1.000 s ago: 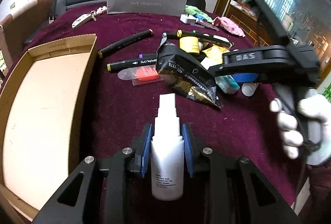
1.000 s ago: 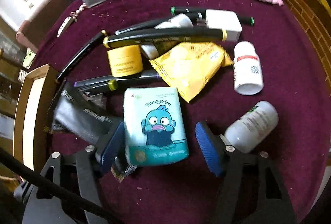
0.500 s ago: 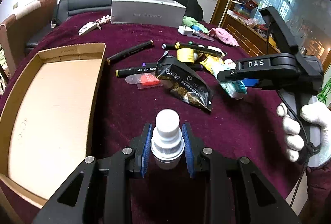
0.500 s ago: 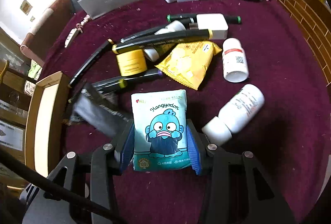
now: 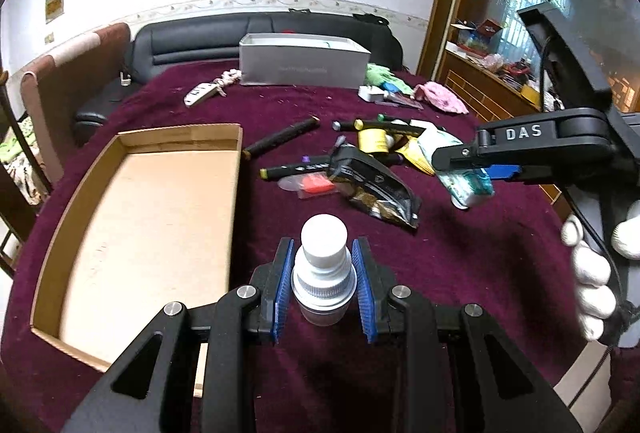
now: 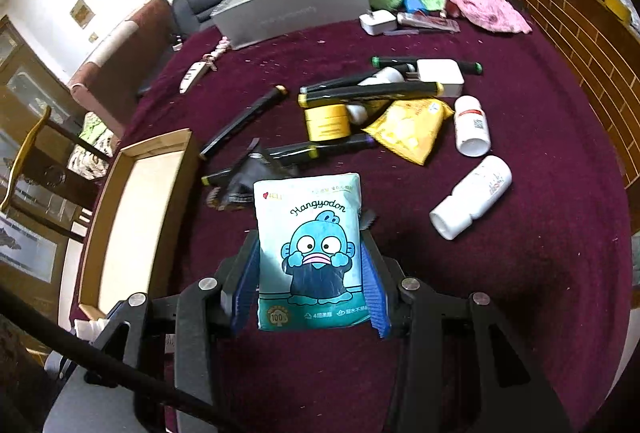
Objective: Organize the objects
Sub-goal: 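Lower the spray bottle and tissue pack into the cardboard tray and open both grippers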
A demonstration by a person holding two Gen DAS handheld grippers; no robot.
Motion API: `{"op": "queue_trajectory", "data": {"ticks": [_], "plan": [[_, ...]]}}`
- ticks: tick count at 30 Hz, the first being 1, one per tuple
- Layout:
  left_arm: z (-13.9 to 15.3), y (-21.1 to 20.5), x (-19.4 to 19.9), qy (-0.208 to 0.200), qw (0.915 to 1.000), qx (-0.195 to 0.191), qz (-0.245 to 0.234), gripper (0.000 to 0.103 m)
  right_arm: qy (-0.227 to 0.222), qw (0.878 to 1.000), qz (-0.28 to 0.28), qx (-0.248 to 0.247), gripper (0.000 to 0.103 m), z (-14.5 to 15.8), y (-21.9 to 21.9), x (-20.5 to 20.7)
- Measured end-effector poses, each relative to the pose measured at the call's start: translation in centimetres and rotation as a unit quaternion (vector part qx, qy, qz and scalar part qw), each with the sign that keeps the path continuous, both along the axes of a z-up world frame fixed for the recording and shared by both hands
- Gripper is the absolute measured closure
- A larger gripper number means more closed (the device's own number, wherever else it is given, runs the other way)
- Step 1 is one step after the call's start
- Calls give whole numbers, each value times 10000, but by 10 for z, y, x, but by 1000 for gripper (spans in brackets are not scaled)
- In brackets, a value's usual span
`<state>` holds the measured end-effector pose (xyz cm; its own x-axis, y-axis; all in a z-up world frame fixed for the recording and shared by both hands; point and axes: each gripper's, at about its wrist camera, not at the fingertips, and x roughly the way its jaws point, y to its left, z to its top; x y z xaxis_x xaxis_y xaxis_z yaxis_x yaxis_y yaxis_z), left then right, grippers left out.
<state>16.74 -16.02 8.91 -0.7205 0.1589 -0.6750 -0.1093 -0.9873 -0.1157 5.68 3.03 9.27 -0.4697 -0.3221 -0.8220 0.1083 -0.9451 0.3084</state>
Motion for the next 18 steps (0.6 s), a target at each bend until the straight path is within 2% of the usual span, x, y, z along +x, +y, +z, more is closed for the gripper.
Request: {"op": "queue_trajectory", "data": {"ticks": [9,18], "plan": [[2,-26,0,48,9995,-80,308,78,155,9996,239,-37,58,12,-31,8],[7,-56,-17,101,9978,-353,552,78,52,9979,550,-329,58,16,-73,-2]]}}
